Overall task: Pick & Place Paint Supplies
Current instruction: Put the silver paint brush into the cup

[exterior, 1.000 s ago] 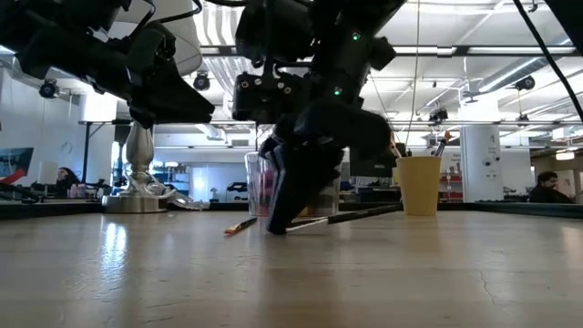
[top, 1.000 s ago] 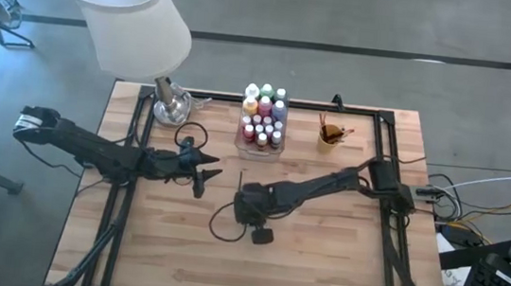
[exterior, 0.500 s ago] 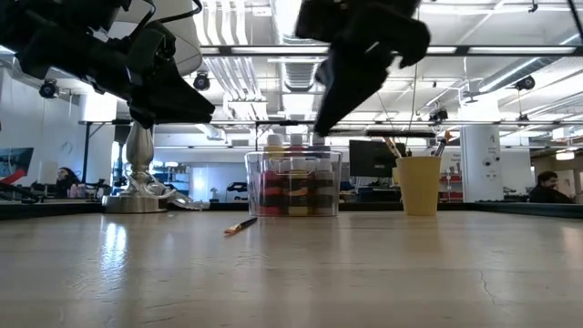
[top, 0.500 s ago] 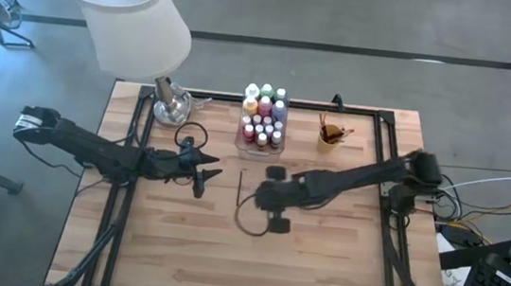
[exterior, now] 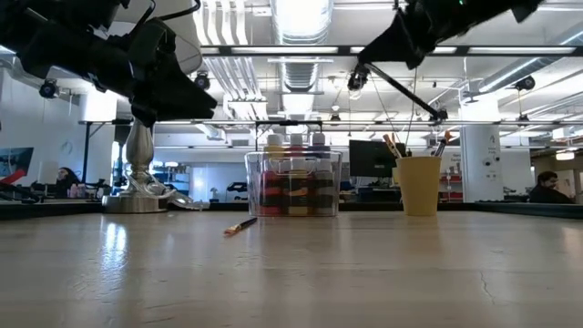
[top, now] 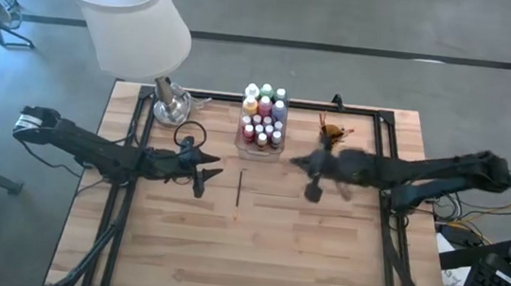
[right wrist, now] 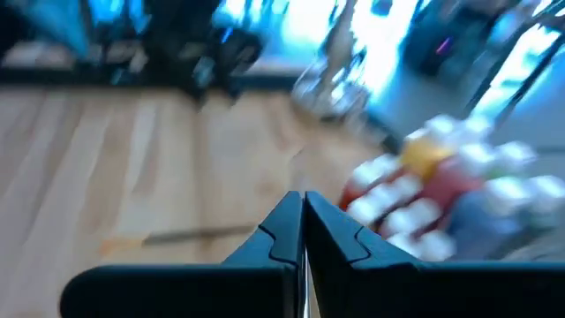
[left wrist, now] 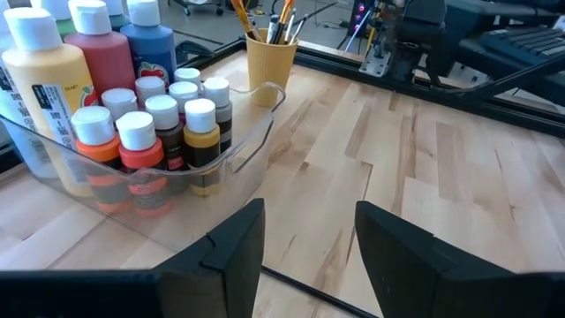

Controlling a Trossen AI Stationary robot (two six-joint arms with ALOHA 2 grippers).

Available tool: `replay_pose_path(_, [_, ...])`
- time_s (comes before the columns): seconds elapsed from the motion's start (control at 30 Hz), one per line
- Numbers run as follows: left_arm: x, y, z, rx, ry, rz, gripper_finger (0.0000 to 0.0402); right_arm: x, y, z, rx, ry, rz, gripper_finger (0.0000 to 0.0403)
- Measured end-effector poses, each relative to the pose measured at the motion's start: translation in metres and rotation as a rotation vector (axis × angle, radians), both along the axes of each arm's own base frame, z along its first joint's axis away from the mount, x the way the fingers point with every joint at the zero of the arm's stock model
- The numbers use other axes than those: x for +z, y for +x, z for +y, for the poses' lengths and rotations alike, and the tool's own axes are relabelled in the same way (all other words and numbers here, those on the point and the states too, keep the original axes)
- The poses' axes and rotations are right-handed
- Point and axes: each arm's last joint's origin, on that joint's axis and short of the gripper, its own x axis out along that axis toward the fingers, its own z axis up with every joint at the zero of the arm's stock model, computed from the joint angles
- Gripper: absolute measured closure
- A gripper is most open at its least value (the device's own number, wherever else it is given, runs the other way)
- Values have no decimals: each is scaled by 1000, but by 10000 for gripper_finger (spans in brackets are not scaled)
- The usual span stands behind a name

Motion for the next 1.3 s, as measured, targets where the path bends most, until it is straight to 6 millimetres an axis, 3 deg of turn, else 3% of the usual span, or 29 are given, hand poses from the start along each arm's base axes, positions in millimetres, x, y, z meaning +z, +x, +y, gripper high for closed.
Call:
replay_pose_path(0.27, [0,0,0,0,0,-2,218,-3,-44,-39,-167,-95,-328,395])
replay_pose_path(0.63, [0,0,0,0,3,0,218,-11,-63,-70,-344,-196,-577,395])
replay_pose_path(0.97, [0,0,0,-1,3,1,219,-42,-63,-93,-501,-191,-550,395])
replay_pose_path(1.3, [0,0,0,-2,8,3,218,-64,-60,-103,-552,-175,-486,395])
